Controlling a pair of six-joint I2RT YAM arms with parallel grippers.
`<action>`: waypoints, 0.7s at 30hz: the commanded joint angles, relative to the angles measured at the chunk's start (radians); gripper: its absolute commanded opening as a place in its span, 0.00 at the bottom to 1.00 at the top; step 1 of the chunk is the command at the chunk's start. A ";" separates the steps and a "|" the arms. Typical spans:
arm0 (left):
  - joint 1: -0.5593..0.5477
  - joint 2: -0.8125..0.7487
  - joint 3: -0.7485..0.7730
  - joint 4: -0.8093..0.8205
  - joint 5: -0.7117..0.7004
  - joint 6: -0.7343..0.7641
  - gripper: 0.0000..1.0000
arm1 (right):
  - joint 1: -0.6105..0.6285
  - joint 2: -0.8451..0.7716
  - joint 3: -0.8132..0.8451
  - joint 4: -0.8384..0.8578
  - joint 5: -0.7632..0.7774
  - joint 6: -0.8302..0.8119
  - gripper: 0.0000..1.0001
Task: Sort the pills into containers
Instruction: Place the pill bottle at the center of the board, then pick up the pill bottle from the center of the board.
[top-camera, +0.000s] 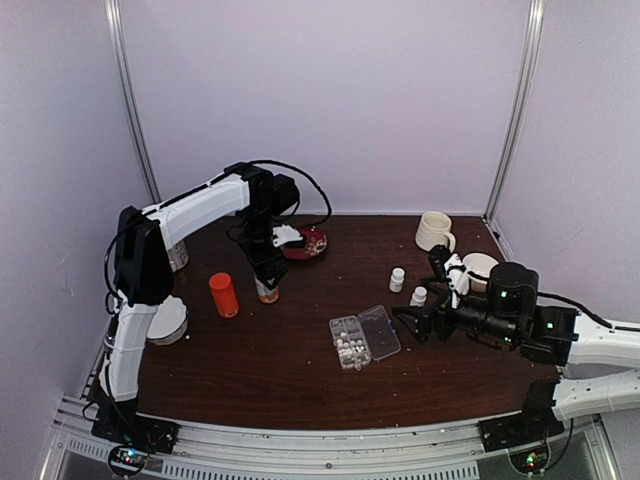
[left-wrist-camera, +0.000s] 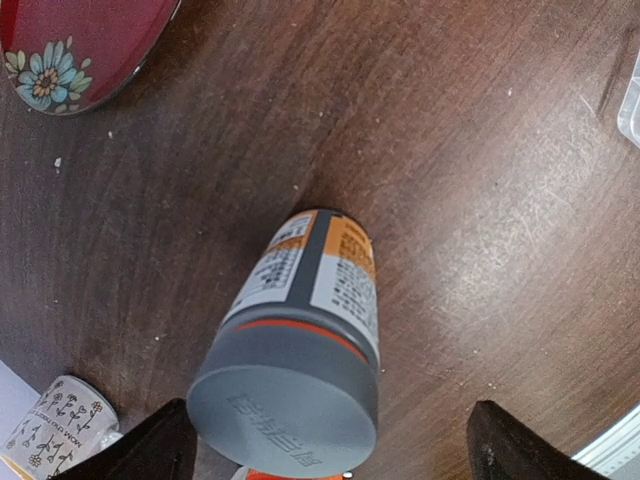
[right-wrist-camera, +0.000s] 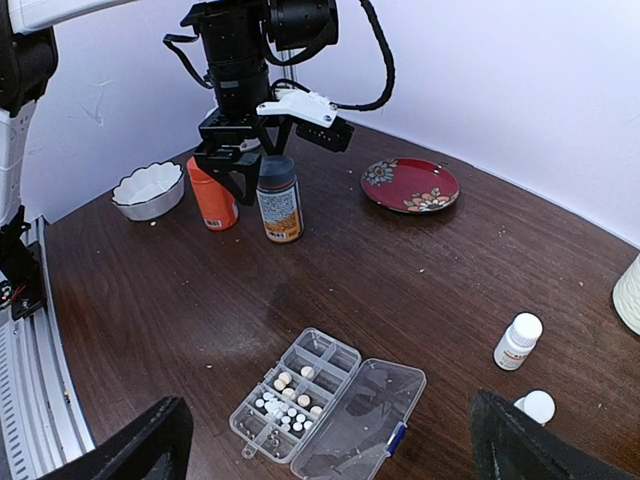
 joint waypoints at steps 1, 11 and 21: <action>-0.002 -0.065 0.041 0.020 -0.025 -0.022 0.97 | -0.004 -0.006 0.036 0.013 -0.008 -0.012 1.00; -0.014 -0.387 -0.145 0.170 -0.090 -0.166 0.97 | -0.004 -0.027 0.040 -0.020 0.070 0.019 1.00; -0.013 -0.855 -0.622 0.577 -0.266 -0.356 0.97 | -0.006 -0.004 0.166 -0.181 0.118 0.172 1.00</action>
